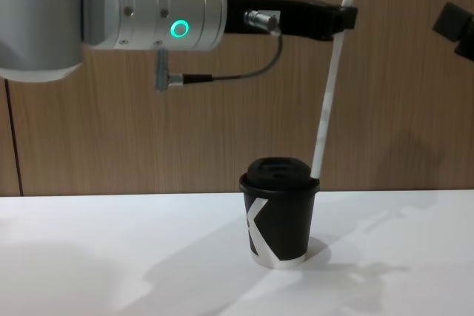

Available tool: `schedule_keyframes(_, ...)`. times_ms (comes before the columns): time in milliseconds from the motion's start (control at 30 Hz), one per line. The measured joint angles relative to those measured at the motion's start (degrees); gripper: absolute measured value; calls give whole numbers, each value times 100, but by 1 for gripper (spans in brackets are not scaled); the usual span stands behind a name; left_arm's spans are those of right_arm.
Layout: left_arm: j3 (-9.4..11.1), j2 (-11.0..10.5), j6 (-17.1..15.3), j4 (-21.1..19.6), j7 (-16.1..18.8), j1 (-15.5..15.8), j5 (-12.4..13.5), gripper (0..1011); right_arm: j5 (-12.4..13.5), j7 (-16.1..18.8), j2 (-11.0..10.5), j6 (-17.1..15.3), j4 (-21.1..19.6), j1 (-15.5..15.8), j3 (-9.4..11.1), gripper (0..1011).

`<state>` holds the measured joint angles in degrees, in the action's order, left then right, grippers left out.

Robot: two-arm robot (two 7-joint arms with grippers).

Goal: Pick up the straw with one hand, pass it to the other hand, and insert it into the cup.

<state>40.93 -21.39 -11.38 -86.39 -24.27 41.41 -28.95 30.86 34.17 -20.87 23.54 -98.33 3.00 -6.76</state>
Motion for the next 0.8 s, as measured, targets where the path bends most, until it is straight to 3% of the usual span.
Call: schedule_keyframes(800,21,-50,511,587,-482,212,310,6,0,0,0,0,0,0,0,1001)
